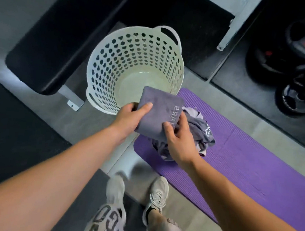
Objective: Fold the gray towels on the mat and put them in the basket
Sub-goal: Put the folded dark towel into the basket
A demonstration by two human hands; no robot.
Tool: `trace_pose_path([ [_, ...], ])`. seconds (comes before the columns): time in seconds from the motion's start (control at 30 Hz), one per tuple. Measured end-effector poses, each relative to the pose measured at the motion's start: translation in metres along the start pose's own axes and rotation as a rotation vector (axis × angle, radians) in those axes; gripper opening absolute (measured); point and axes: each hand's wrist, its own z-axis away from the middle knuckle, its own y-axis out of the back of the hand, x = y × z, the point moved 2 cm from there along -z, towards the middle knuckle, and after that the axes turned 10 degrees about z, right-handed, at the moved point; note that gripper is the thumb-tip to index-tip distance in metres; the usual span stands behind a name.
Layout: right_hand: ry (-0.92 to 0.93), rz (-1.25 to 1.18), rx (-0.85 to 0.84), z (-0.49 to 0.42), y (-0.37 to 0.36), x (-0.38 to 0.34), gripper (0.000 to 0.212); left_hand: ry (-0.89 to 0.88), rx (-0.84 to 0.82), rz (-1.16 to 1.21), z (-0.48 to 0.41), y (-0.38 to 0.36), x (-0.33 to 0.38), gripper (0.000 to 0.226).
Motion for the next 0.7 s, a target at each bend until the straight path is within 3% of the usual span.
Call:
trace_pose_path([
  [0.17,-0.092,-0.022,0.033,-0.087,-0.046,0.001,0.042,0.037,-0.079,-0.032,-0.093,0.034,0.024,0.049],
  [0.3,-0.162,0.021,0.137,-0.158,-0.090,0.018,0.043,0.093,-0.161,-0.089,-0.187,0.057,0.022,0.031],
  [0.57,-0.330,-0.009,0.295,-0.286,-0.194,0.098,0.055,0.083,-0.244,-0.351,-0.374,0.081,-0.027,0.049],
  [0.7,-0.373,-0.005,0.322,-0.342,-0.219,0.151,0.050,0.082,-0.216,-0.436,-0.450,0.078,-0.063,0.049],
])
